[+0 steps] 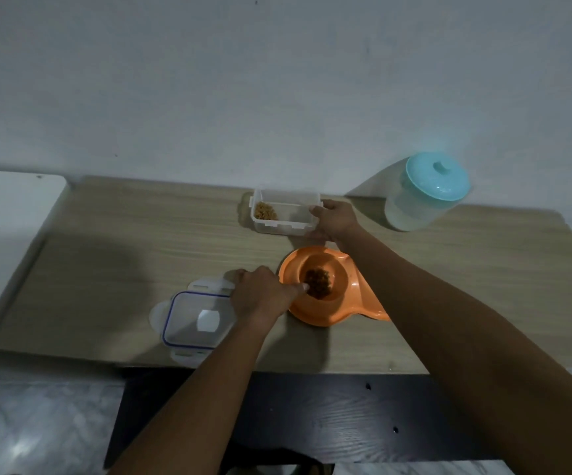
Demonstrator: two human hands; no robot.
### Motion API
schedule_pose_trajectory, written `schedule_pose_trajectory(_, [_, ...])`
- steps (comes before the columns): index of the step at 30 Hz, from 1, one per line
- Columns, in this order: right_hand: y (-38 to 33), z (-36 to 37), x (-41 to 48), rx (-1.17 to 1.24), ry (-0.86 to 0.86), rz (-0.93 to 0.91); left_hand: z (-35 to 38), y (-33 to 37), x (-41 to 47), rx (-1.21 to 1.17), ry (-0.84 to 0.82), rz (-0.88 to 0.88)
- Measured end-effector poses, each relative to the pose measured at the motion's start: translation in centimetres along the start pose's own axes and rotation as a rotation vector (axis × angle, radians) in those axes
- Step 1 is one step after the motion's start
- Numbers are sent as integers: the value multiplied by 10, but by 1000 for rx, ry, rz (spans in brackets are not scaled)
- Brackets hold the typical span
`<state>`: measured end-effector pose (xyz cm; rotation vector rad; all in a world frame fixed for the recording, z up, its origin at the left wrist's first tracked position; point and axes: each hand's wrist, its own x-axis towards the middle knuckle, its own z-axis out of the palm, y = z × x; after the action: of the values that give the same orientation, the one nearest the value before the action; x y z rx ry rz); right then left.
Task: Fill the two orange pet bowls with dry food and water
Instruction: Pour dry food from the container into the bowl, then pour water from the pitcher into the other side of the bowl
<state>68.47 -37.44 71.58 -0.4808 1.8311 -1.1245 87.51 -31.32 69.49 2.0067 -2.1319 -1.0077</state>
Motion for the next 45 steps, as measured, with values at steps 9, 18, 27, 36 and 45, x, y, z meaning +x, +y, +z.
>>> schedule_pose_trajectory(9, [14, -17, -25, -90, 123, -123, -8, 14, -15, -4, 9, -20])
schedule_pose_trajectory(18, [-4, -119, -71, -152, 635, -568, -1, 69, -51, 102, -102, 245])
schedule_pose_trajectory(27, [-50, -233, -7, -416, 411, -309, 27, 119, -48, 239, -138, 157])
schedule_pose_trajectory(36, [-31, -259, 15, -123, 215, -187, 39, 143, -38, 234, -140, 68])
schedule_pose_trajectory(45, [-18, -263, 8, 138, 308, -183, 43, 144, -38, 197, -112, 56])
